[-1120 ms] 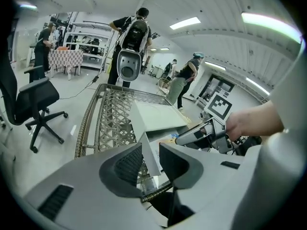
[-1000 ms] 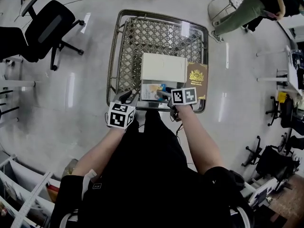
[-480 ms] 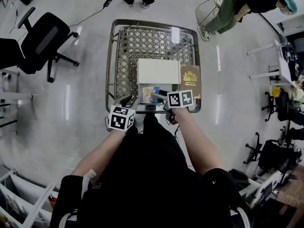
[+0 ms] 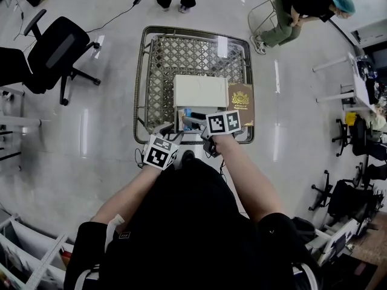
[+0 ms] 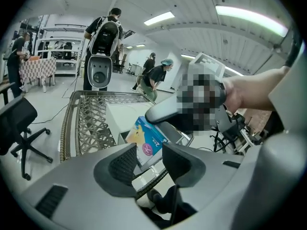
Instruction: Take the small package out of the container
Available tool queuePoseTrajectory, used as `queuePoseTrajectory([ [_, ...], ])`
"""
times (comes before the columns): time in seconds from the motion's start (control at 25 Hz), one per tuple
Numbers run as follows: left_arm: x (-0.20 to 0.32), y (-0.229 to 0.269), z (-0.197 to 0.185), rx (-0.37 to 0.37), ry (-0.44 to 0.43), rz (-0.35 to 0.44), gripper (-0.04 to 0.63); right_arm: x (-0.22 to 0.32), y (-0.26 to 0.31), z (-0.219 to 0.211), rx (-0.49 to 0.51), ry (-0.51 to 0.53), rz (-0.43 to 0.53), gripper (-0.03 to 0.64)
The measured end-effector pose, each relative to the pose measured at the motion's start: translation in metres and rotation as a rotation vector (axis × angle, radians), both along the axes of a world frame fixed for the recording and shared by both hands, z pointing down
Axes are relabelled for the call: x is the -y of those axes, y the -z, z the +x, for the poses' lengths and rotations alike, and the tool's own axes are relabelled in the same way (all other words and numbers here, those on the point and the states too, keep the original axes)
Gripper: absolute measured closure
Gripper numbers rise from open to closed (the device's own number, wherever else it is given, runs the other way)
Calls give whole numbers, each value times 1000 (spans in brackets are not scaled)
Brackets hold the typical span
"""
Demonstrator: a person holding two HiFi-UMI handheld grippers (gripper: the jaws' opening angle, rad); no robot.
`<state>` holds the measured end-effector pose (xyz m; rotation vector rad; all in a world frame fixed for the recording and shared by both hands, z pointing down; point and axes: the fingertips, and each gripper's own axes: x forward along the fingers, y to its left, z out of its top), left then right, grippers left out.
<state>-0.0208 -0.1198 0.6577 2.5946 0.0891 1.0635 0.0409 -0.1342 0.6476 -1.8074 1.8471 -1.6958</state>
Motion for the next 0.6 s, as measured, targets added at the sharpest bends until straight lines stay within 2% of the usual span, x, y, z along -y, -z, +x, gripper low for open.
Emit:
queuePoseTrajectory([
  [0.2, -11, -8, 1, 36, -8, 18, 409, 15, 5, -25, 44, 82, 28, 390],
  [0.36, -17, -23, 8, 82, 0, 26, 388, 22, 7, -33, 89, 80, 59, 390],
  [0.48, -10, -33, 10, 106, 48, 29, 383, 21, 7, -34, 130, 57, 80, 390],
  [0.6, 0, -37, 12, 116, 102, 35, 383, 13, 9, -32, 104, 56, 99, 390],
])
